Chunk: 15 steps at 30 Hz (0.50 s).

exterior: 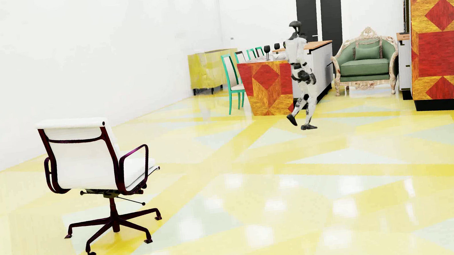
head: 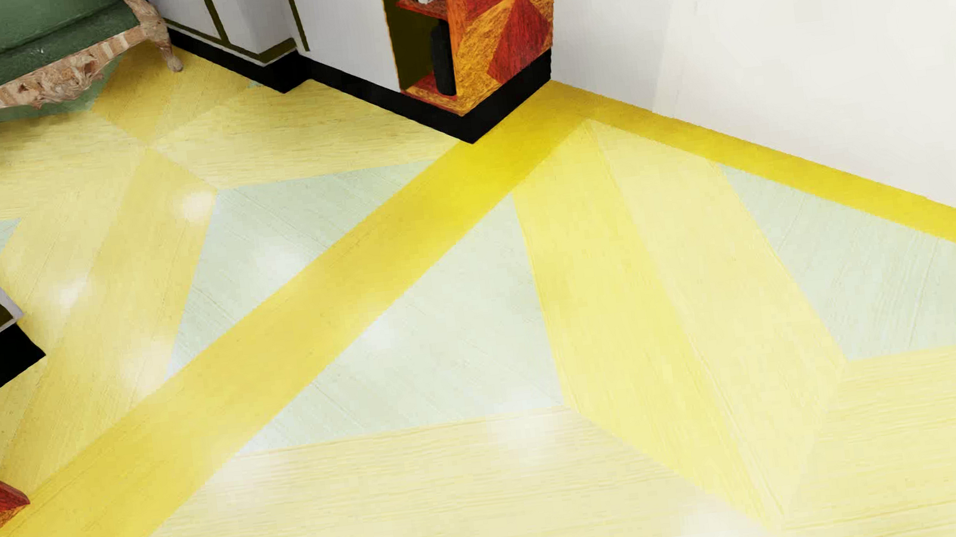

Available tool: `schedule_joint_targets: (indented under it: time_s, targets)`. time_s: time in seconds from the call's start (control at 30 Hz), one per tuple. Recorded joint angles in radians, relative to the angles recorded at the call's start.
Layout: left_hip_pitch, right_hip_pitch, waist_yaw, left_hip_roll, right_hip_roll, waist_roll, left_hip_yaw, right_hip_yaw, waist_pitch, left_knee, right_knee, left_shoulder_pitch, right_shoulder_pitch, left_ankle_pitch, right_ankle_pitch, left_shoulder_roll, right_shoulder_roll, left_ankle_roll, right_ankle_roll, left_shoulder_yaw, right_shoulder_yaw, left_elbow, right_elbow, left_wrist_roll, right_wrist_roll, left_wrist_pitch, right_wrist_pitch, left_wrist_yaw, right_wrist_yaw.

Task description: Approach the white officechair

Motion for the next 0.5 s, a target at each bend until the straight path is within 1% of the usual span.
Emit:
schedule_joint_targets:
  time_s: [0.03,0.07,0.1,0.13,0.17,0.2,0.23,0.27,0.3,0.33,0.37,0.4,0.43,0.47,0.5]
  targets:
    - [-0.040,0.042,0.012,0.008,0.011,0.001,0.023,0.017,-0.003,-0.107,-0.024,0.034,-0.022,-0.018,-0.017,0.005,-0.012,0.011,0.008,0.036,-0.001,0.016,-0.022,-0.038,0.014,-0.002,-0.018,-0.015,-0.001]
    - [-0.067,0.076,0.022,0.013,0.019,0.000,0.053,0.033,-0.006,-0.254,-0.040,0.063,-0.041,-0.031,-0.035,0.021,-0.026,0.019,0.016,0.045,0.000,0.030,-0.050,-0.051,0.030,-0.009,-0.043,-0.049,-0.008]
    - [-0.076,0.107,0.031,0.012,0.026,-0.001,0.091,0.050,-0.010,-0.442,-0.055,0.089,-0.056,-0.013,-0.053,0.047,-0.040,0.019,0.023,0.034,0.003,0.047,-0.082,-0.038,0.049,-0.026,-0.064,-0.093,-0.019]
    - [-0.071,0.133,0.038,-0.001,0.031,-0.002,0.126,0.067,-0.014,-0.660,-0.065,0.111,-0.067,0.027,-0.068,0.072,-0.052,0.009,0.031,0.019,0.003,0.064,-0.117,-0.009,0.070,-0.047,-0.078,-0.137,-0.026]
    - [-0.061,0.154,0.045,-0.045,0.032,-0.005,0.100,0.086,-0.017,-0.873,-0.062,0.129,-0.072,0.076,-0.079,0.093,-0.059,-0.026,0.038,0.005,0.000,0.081,-0.150,0.027,0.090,-0.067,-0.085,-0.179,-0.031]
    - [-0.061,0.166,0.051,-0.106,0.031,-0.010,-0.010,0.107,-0.018,-1.024,-0.027,0.141,-0.078,0.119,-0.088,0.103,-0.063,-0.065,0.043,-0.007,-0.003,0.096,-0.173,0.068,0.111,-0.073,-0.084,-0.217,-0.038]
    - [-0.072,0.164,0.055,-0.166,0.024,-0.016,-0.148,0.127,-0.015,-1.067,0.051,0.151,-0.080,0.140,-0.090,0.108,-0.065,-0.100,0.043,-0.016,-0.005,0.109,-0.185,0.108,0.129,-0.074,-0.078,-0.248,-0.042]
    - [-0.070,0.156,0.052,-0.218,0.007,-0.023,-0.242,0.141,-0.011,-1.038,0.159,0.156,-0.078,0.179,-0.076,0.104,-0.071,-0.127,0.037,-0.029,-0.007,0.121,-0.190,0.146,0.141,-0.085,-0.069,-0.271,-0.039]
    - [-0.070,0.146,0.047,-0.252,-0.016,-0.031,-0.266,0.153,-0.006,-0.941,0.273,0.159,-0.076,0.208,-0.044,0.092,-0.081,-0.075,0.026,-0.034,0.001,0.127,-0.184,0.172,0.140,-0.099,-0.057,-0.282,-0.030]
    - [-0.070,0.138,0.041,-0.265,-0.045,-0.041,-0.232,0.166,0.000,-0.842,0.376,0.158,-0.077,0.164,0.004,0.076,-0.093,0.000,0.010,-0.029,0.018,0.128,-0.171,0.190,0.127,-0.108,-0.047,-0.280,-0.013]
    - [-0.055,0.122,0.039,-0.265,-0.075,-0.053,-0.194,0.174,0.006,-0.761,0.479,0.148,-0.079,0.095,0.065,0.060,-0.098,0.018,-0.004,-0.015,0.041,0.126,-0.149,0.205,0.095,-0.102,-0.033,-0.258,0.000]
    - [-0.026,0.097,0.039,-0.257,-0.111,-0.066,-0.159,0.170,0.010,-0.720,0.574,0.129,-0.078,0.046,0.138,0.044,-0.092,0.026,-0.003,0.003,0.057,0.121,-0.120,0.218,0.053,-0.083,-0.009,-0.220,-0.005]
    - [0.010,0.074,0.037,-0.252,-0.161,-0.079,-0.128,0.147,0.010,-0.717,0.636,0.099,-0.069,0.021,0.219,0.028,-0.077,0.032,0.004,0.018,0.061,0.116,-0.094,0.229,0.021,-0.072,0.012,-0.180,-0.011]
    - [0.045,0.071,0.031,-0.250,-0.220,-0.092,-0.107,0.099,0.006,-0.736,0.655,0.065,-0.055,0.013,0.304,0.017,-0.058,0.038,0.003,0.024,0.054,0.101,-0.075,0.230,0.005,-0.071,0.025,-0.154,-0.013]
    - [0.073,0.089,0.022,-0.253,-0.279,-0.105,-0.094,0.032,0.000,-0.760,0.643,0.021,-0.028,0.014,0.370,0.016,-0.043,0.044,0.003,0.027,0.040,0.089,-0.069,0.222,0.007,-0.086,0.022,-0.136,-0.014]
